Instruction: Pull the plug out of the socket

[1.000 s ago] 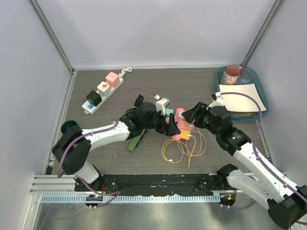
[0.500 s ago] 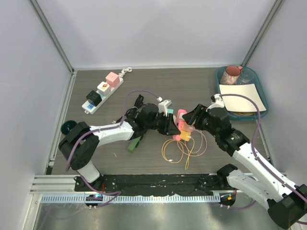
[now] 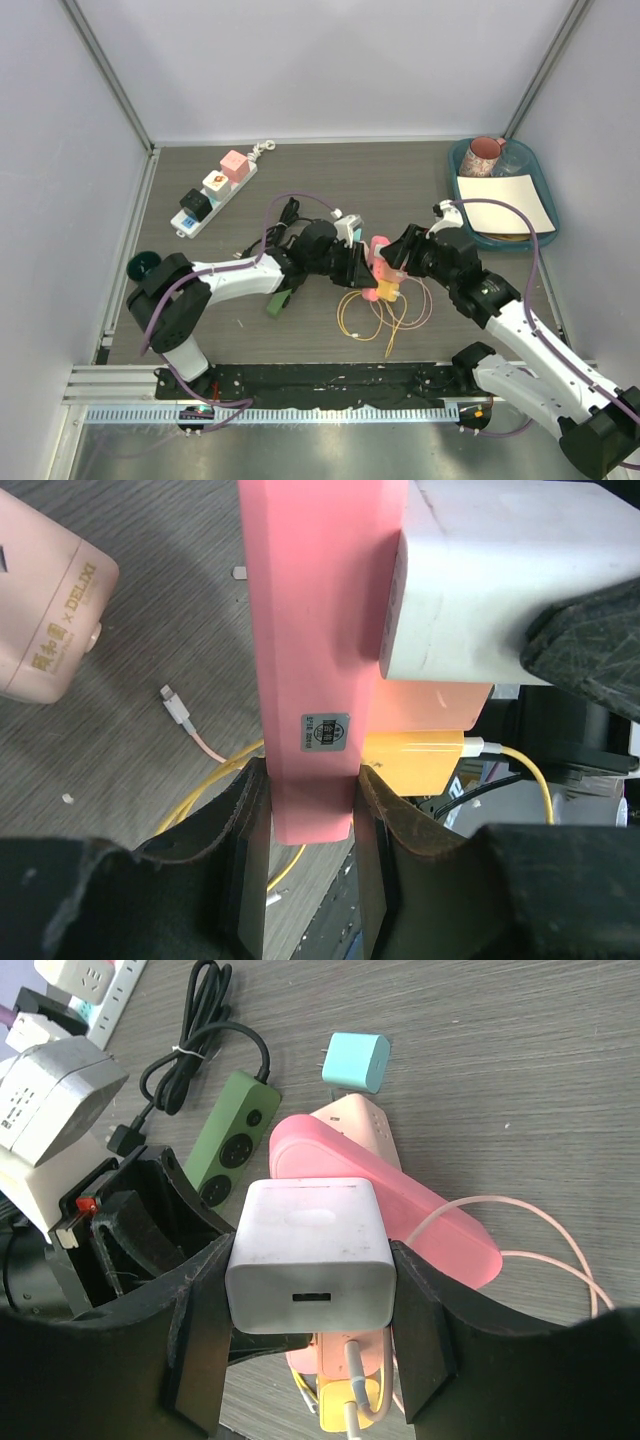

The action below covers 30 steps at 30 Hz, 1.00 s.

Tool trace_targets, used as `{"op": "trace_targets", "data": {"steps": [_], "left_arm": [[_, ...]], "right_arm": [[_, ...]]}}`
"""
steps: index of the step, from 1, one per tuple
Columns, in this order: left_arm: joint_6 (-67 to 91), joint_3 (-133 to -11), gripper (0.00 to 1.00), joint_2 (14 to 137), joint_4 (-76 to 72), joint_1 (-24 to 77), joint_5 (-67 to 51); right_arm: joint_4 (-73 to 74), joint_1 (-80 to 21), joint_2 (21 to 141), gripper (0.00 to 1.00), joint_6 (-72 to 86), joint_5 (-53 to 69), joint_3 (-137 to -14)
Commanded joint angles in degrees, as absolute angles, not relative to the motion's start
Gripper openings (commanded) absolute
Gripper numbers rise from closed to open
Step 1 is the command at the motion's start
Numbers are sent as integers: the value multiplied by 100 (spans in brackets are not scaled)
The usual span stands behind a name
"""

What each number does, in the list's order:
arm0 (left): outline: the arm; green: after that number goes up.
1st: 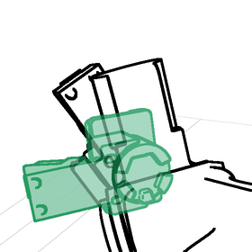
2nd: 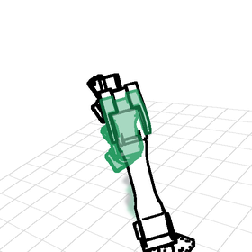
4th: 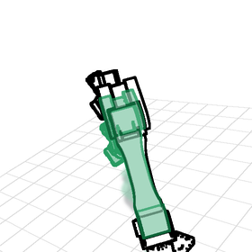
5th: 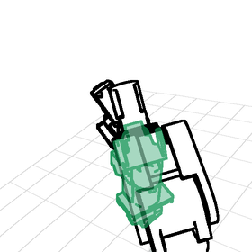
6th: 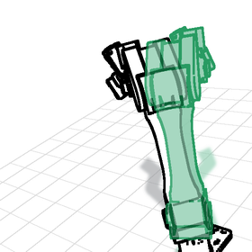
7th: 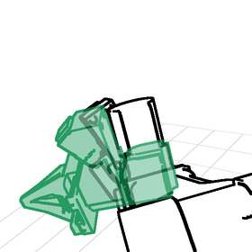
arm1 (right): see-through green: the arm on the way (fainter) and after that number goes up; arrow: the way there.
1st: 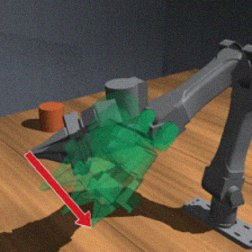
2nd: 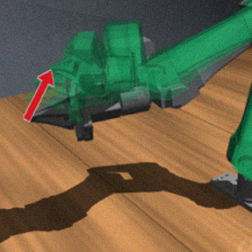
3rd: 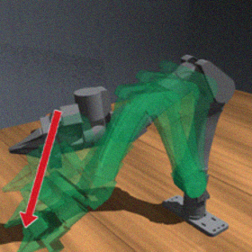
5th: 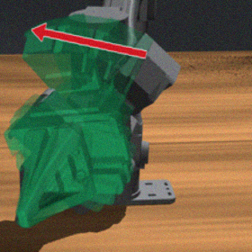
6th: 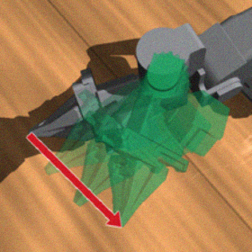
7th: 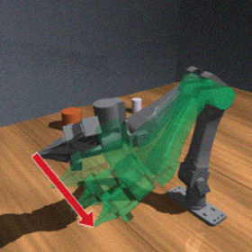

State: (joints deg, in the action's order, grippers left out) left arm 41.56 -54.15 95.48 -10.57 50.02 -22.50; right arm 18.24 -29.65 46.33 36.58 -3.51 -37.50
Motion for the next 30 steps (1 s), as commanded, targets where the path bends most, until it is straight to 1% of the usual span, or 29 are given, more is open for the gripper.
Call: {"op": "trace_targets", "data": {"steps": [1, 4, 6, 12, 14, 17, 19, 20, 23, 30], "left_arm": [[4385, -5537, 0, 9597, -440, 4861, -1705], [4500, -5397, 0, 9650, -729, 4834, -1889], [4500, -5309, 0, 9650, -869, 4834, -1916], [4456, -5142, 0, 9545, -738, 4816, -1495], [4456, -5089, 0, 9493, -642, 4790, -1407], [4342, -5027, 0, 9405, -668, 4764, -1406], [4333, -5018, 0, 9369, -624, 4764, -1275], [4290, -5071, 0, 9360, -467, 4764, -1240], [4175, -5150, 0, 9369, -247, 4764, -1125], [4227, -5080, 0, 9360, -132, 4755, -949]], "right_arm": [[1529, -3015, 4272, 15, 3156, -220, -4025], [1529, -3015, 4166, 15, 3164, -167, -3973], [1512, -3015, 4105, 12, 3304, -185, -3955], [1924, -3015, 3911, 7, 3770, -852, -4209], [2170, -3015, 3885, 7, 3779, -1063, -4332], [2495, -3015, 4077, 7, 3613, -1029, -4482], [2688, -3015, 4270, 8, 3385, -836, -4561], [2681, -3015, 4298, 8, 3314, -478, -4570], [2681, -3015, 4245, 9, 3190, -167, -4623], [2698, -3015, 3911, 11, 3515, -702, -4606]]}}
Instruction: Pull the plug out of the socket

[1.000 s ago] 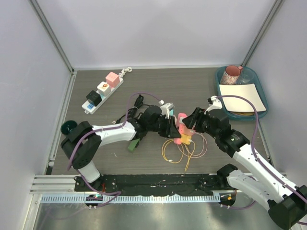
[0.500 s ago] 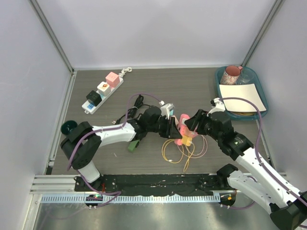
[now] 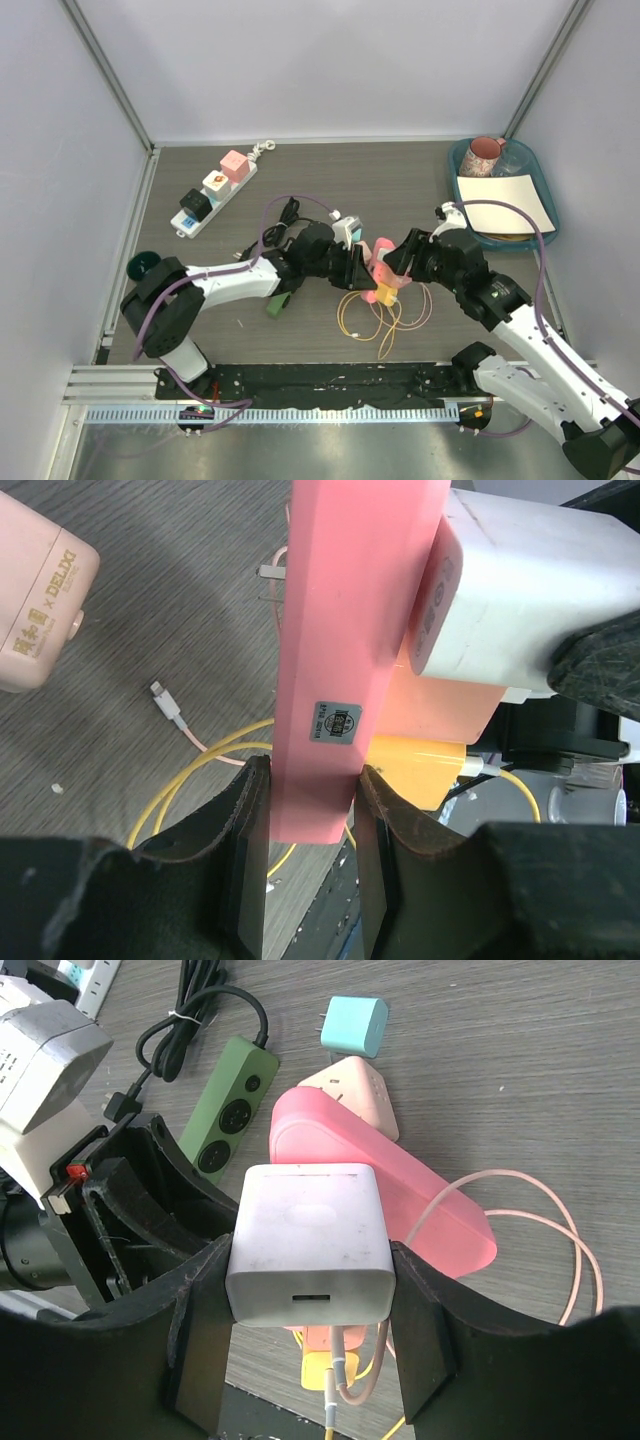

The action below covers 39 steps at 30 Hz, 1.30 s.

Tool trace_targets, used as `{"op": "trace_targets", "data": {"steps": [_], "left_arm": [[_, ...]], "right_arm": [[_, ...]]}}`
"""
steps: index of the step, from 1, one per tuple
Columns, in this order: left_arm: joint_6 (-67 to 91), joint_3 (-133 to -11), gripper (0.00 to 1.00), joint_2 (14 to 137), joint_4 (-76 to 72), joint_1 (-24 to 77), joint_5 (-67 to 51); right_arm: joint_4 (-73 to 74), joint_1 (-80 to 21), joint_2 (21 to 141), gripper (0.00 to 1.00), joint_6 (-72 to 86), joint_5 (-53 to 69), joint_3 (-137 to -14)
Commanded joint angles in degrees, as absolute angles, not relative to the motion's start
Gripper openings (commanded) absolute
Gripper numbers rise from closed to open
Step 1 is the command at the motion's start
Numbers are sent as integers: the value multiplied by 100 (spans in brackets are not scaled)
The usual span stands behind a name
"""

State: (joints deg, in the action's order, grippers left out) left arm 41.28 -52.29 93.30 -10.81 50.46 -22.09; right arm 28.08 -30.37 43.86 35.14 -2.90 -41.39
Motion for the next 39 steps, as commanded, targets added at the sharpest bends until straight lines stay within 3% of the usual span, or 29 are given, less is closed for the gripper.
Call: {"op": "trace_targets", "data": {"steps": [1, 7, 14, 26, 39], "left_arm": [[4245, -5089, 0, 9360, -132, 4755, -958], [4359, -5221, 0, 9343, -18, 4737, -949], [4342, -5142, 0, 9229, -88, 4729, -1019], [3964, -5071, 0, 8421, -853, 4729, -2618], [3165, -4729, 0, 6936, 1165, 4737, -2322]], "right_arm": [[2611, -3015, 3885, 11, 3620, -677, -4484], [2320, -3015, 3806, 12, 3340, -712, -4035], [2434, -3015, 4060, 10, 3182, -886, -4377], [2470, -2997, 4736, 17, 3032, -1555, -5159], [1224, -2488, 6485, 24, 2918, -1205, -5248]]}}
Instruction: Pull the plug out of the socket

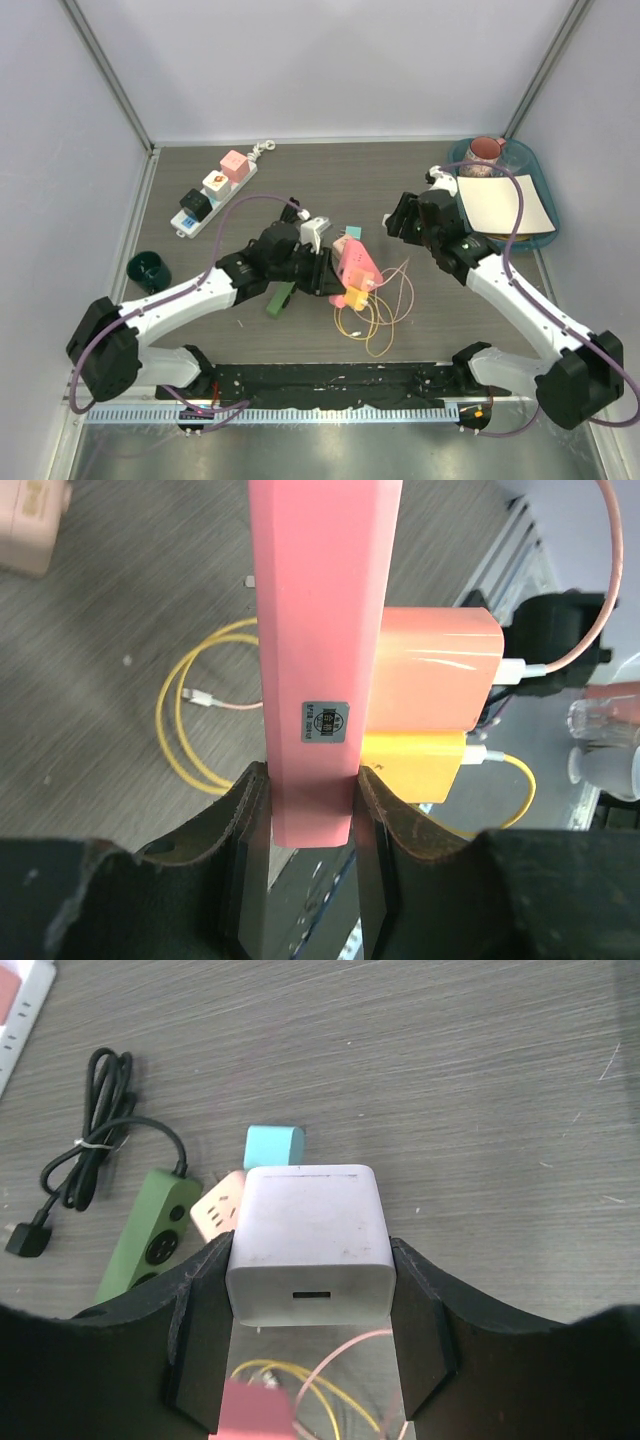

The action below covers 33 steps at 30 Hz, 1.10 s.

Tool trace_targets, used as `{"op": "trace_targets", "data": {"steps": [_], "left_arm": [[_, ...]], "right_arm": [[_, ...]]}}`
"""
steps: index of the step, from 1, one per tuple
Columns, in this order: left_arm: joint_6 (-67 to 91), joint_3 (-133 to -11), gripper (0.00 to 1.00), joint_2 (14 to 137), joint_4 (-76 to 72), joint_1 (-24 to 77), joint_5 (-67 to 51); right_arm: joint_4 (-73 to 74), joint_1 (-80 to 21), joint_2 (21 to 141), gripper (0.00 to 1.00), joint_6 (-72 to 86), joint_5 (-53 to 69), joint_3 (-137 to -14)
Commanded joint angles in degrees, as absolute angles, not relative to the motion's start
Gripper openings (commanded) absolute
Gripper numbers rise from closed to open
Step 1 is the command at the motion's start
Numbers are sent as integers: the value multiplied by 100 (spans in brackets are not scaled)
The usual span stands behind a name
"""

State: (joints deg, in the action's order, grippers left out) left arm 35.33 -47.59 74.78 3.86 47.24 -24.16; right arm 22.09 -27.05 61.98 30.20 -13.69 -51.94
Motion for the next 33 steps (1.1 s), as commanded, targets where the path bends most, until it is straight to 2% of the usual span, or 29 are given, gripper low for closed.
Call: {"op": "trace_targets", "data": {"steps": [1, 6, 18, 24, 27, 29, 33], "left_arm": [[3068, -4737, 0, 6839, 1386, 4737, -2207], [2497, -4878, 0, 6452, 2600, 4693, -1644], [2312, -4930, 0, 6513, 2846, 4377, -1635], [1714, -5291, 0, 6592, 3296, 4237, -1136], [1871, -5150, 0, 6644, 3103, 3825, -1404], [1890, -5133, 0, 6671, 3050, 3517, -1897], [1854, -5133, 0, 6636, 2997, 3410, -1942]], "right_arm": [[1091, -2453, 6721, 25, 2909, -1213, -5177], [503, -2373, 7443, 25, 2769, -1493, -5097], [-964, -2355, 8789, 28, 2646, -1679, -4914], [-1405, -2408, 8947, 38, 2706, -2144, -4378], [-1608, -2408, 9079, 43, 2829, -1969, -4140], [-1521, -2434, 9105, 50, 3014, -1942, -4096], [-1565, -2514, 8790, 64, 3085, -2048, -3771]]}}
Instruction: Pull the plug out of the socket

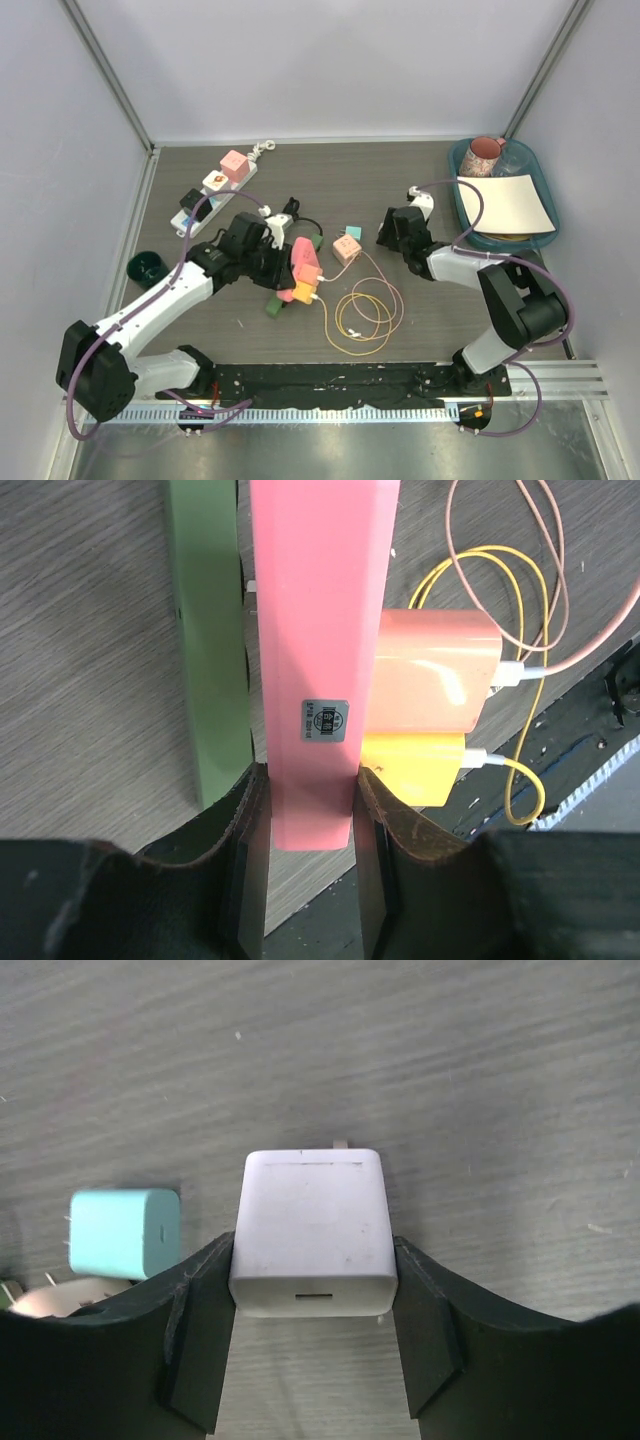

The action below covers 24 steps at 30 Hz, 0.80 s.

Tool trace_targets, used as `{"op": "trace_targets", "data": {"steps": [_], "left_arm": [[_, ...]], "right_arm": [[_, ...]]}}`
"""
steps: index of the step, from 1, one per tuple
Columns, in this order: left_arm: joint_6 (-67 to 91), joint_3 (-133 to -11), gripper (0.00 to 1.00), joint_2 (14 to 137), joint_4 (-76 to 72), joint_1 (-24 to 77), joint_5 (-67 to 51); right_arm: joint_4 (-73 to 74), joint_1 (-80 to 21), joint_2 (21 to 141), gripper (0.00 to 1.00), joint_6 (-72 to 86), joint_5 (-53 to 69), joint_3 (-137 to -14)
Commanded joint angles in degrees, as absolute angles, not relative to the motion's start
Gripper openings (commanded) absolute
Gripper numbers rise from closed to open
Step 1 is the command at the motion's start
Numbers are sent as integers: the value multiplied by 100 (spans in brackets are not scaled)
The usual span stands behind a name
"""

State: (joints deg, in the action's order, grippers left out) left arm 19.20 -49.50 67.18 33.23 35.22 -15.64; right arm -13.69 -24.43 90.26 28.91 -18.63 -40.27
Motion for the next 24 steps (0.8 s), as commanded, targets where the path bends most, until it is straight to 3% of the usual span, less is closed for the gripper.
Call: {"op": "trace_targets", "data": {"steps": [1, 7, 13, 24], "left_arm": [[1854, -5115, 0, 6618, 2988, 3410, -1951], [1819, -5071, 0, 6495, 3050, 3393, -1793], [1793, -5071, 0, 6442, 3059, 3393, -1837], [1775, -5045, 0, 6390, 3059, 3392, -1968]], "right_arm": [[-1512, -2514, 8702, 66, 3068, -2013, -3762], [-590, -2514, 8060, 84, 2795, -1776, -4139], [237, -2514, 7507, 82, 2566, -916, -4482], [-307, -2549, 6969, 67, 3172, 2791, -4922]]}}
